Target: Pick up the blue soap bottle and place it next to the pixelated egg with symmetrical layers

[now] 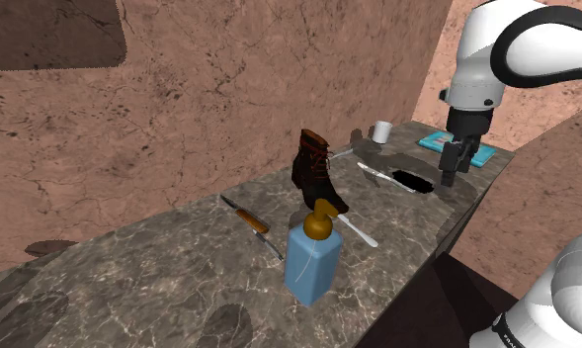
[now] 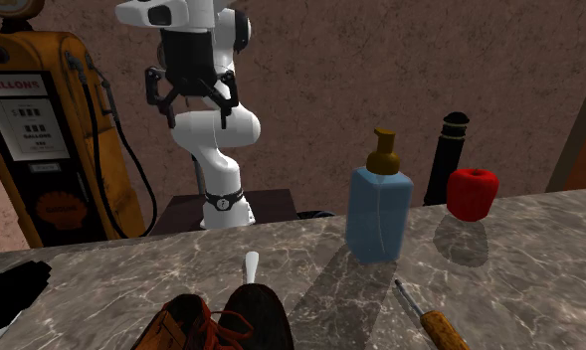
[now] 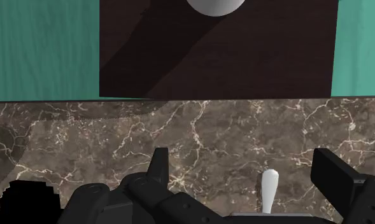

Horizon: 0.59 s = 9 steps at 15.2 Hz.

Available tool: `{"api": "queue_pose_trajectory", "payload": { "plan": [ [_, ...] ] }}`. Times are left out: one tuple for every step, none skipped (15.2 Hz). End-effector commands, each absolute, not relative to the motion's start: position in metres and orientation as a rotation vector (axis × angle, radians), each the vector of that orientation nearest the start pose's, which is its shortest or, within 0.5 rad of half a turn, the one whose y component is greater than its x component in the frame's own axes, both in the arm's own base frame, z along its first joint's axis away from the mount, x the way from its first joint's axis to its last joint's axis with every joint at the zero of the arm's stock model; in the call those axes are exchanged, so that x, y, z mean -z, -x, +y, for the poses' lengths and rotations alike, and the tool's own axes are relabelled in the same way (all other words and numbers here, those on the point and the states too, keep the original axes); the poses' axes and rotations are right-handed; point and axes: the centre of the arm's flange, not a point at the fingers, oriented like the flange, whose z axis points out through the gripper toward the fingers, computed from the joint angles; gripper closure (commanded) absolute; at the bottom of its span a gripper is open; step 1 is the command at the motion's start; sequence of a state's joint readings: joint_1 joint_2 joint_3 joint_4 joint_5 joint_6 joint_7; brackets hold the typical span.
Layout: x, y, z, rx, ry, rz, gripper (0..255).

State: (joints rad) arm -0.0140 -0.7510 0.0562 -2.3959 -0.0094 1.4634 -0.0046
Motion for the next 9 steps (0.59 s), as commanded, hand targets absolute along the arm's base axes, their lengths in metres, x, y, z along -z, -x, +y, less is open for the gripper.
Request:
{"api": "queue_pose_trajectory", "payload": {
  "plan": [
    [-0.553, -0.301, 0.015, -0.290, 3.178, -0.044, 0],
    [-0.552, -0.306, 0.028, -0.300, 3.175, -0.039, 0],
    [-0.552, -0.312, 0.040, -0.310, 3.172, -0.034, 0],
    [-0.551, -0.317, 0.052, -0.320, 3.169, -0.029, 0],
    [-0.550, -0.322, 0.064, -0.330, 3.166, -0.023, 0],
    [-0.550, -0.328, 0.076, -0.340, 3.162, -0.018, 0],
    [-0.549, -0.334, 0.088, -0.350, 3.159, -0.013, 0],
    [-0.549, -0.339, 0.100, -0.360, 3.156, -0.008, 0],
    [-0.548, -0.345, 0.112, -0.370, 3.153, -0.002, 0]
  ]
}}
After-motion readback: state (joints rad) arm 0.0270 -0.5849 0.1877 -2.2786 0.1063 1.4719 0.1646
